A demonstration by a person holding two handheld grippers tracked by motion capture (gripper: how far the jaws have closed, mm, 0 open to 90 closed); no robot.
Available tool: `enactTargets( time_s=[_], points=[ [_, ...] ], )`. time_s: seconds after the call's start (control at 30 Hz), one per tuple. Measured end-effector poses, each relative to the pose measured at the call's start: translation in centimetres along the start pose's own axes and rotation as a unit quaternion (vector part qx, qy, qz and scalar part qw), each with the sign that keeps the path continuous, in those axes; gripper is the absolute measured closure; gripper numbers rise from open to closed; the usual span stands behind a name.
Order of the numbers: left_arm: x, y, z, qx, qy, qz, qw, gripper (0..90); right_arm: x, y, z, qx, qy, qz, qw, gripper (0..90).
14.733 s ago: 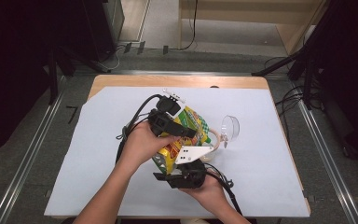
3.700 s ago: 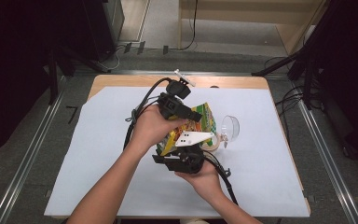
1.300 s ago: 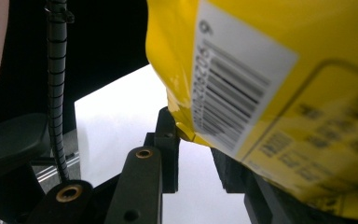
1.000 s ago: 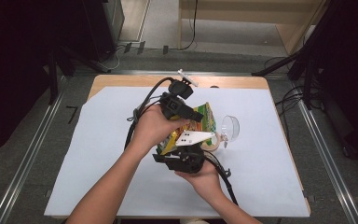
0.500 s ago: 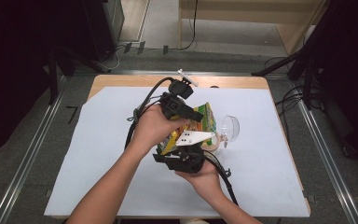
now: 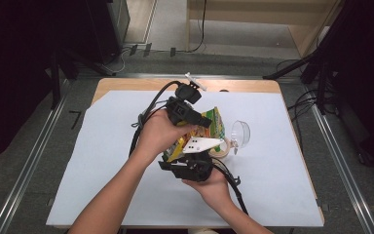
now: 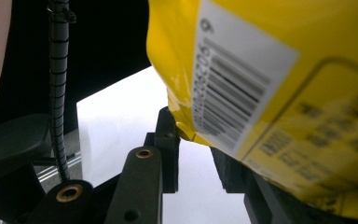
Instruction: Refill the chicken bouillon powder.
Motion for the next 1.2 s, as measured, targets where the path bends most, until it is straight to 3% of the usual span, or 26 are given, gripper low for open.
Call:
enactTargets(
  time_s=[0.77,1.2],
  points=[
    [0.11,0.05,0.00,-0.002,0.002,-0.003,1.0000,79.1,-0.04,-0.08,-0.03,0.001,0.001,-0.002,1.0000,74.4],
    [0.02,-0.35,0.08,0.010,0.007,0.004,0.9999,79.0,-0.06,0.03,0.11,0.000,-0.004,0.001,1.0000,74.8]
  ],
)
Point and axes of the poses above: each handheld gripper's, and its own axes: x roughly forward along the jaws, z roughly out of its top, y roughly to its left, the point moved 10 cm from there along x, roughly forward along the jaws, and after that the axes turned 12 degrees about -y, right-handed, at the moved point
